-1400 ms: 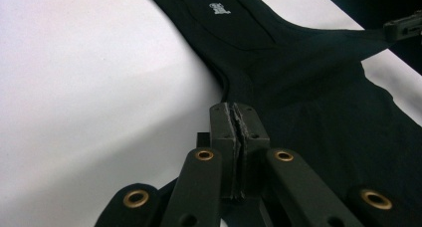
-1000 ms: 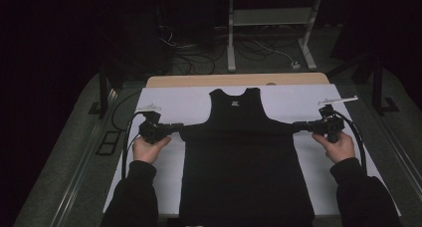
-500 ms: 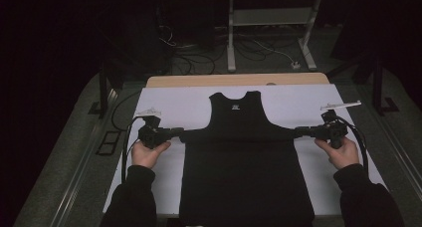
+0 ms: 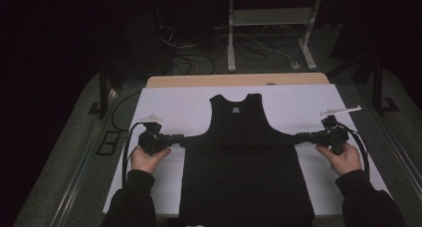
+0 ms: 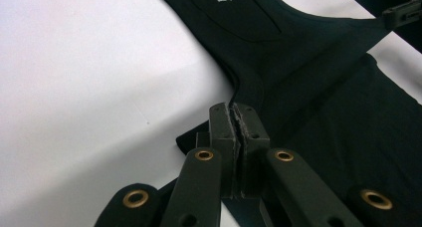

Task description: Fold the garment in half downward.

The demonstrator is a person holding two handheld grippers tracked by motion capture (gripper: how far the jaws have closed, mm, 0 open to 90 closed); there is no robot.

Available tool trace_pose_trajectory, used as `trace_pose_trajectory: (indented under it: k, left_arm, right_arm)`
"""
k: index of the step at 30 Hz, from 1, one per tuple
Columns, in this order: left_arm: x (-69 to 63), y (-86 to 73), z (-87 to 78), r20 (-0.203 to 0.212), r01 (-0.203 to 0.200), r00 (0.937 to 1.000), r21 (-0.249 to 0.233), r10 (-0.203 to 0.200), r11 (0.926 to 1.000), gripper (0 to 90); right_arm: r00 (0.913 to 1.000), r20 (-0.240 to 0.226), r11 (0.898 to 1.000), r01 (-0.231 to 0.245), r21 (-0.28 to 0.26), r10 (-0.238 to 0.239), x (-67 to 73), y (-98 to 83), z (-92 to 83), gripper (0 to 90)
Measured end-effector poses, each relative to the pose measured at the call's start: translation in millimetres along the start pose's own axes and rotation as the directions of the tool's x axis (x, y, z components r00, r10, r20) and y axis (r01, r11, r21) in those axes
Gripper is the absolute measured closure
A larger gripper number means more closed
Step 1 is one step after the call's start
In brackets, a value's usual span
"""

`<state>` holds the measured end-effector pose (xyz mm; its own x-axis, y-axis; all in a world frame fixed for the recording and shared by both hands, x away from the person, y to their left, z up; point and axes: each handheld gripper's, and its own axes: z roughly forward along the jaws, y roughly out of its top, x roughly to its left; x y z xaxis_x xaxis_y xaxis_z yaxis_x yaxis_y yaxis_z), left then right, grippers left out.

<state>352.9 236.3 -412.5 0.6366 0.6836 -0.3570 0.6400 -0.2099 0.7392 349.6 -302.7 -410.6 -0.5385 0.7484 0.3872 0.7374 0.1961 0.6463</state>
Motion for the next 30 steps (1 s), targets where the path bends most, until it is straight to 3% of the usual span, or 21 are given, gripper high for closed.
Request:
trace_pose_trajectory:
  k: [7,30]
  left_arm:
    - [-4.4,-5.2,-0.7,0.000,-0.015,0.9999,0.022,0.015,0.9996,86.6]
    - [-13.9,-22.7,-6.8,0.013,-0.011,0.9999,0.071,0.010,0.9974,86.5]
  right_arm:
    - [1.0000,0.010,1.000,-0.001,0.017,0.000,2.7,-5.7,-0.1,83.0]
    - [0.9999,0.002,0.997,-0.015,0.069,0.015,10.5,-22.9,-5.1,82.9]
